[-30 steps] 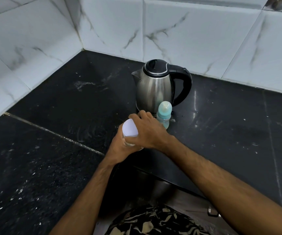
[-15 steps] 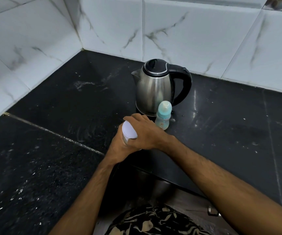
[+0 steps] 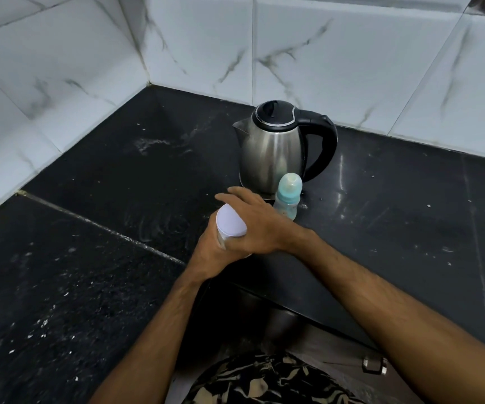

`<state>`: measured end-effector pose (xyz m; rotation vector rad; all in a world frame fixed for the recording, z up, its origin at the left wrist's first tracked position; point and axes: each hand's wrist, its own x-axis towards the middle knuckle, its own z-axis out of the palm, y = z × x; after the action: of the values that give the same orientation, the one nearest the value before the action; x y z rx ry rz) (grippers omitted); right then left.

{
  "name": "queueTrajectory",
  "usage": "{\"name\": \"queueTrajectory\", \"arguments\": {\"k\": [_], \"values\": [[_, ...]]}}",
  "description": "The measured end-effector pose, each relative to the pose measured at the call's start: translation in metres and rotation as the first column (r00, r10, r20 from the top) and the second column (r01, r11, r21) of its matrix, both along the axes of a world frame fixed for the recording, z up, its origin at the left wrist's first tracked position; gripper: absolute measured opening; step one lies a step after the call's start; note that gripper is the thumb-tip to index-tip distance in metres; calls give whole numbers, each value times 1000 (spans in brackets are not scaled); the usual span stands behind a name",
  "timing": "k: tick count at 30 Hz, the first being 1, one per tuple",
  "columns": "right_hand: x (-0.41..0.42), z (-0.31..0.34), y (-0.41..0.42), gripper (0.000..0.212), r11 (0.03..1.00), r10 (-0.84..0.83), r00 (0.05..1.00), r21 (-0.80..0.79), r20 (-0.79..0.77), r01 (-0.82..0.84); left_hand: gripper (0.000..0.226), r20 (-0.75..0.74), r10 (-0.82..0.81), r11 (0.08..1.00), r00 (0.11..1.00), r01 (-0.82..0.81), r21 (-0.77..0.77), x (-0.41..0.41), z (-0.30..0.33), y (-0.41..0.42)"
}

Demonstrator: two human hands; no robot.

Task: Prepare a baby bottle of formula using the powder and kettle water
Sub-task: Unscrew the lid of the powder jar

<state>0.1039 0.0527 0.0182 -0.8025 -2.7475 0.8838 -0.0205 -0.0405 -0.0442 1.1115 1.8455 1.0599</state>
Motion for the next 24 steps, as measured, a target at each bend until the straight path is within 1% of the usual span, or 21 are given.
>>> {"name": "queueTrajectory", "arguments": {"k": [2,3,4,6,8,9,10,12,14,15,17,19,20,21,24], "values": [[0,3,-2,90,983,-107,994,149,13,104,99,3,-11,1000,1000,11,5,-2,-2,-1],[0,5,-3,86,969,-139,990,208,25,131,99,-2,-14,1000,1000,14,1,-2,-2,-2],[0,6,-3,83,966,-138,990,225,35,127,98,2,-10,1000,1000,10,4,-2,-1,-2],[-1,8,-3,81,986,-62,996,160,57,52,99,12,-12,1000,1000,12,2,-2,-1,-1],[0,9,-1,84,998,27,998,55,53,-30,98,17,-9,1000,1000,9,-2,-1,-1,0],[0,9,0,87,999,41,998,25,48,-42,100,25,0,1000,1000,0,-2,-1,-1,0],[1,9,-1,90,999,25,999,30,45,-26,102,32,-4,1000,999,4,0,-1,0,-1],[1,8,-3,92,988,-68,997,140,47,61,106,15,-26,1000,1000,26,-5,-3,-1,-2],[0,7,-5,87,964,-131,989,240,64,112,106,0,-31,999,1000,31,-9,-3,0,-2],[-1,7,-6,85,966,-119,990,238,74,99,105,3,-25,1000,1000,25,-3,-1,0,0],[-2,9,-5,83,988,-38,996,154,83,25,99,10,-32,999,999,32,-28,3,7,3],[-1,10,-3,86,999,31,996,41,78,-34,104,26,-24,999,999,25,-26,4,7,3],[0,10,-2,89,999,31,997,17,77,-32,108,25,-15,1000,1000,15,-6,3,5,3],[0,9,-2,90,999,2,997,39,79,-5,108,21,-14,1000,1000,14,3,2,3,1],[-1,7,-5,87,962,-142,986,245,83,118,99,18,-28,999,999,28,16,-2,0,-3]]}}
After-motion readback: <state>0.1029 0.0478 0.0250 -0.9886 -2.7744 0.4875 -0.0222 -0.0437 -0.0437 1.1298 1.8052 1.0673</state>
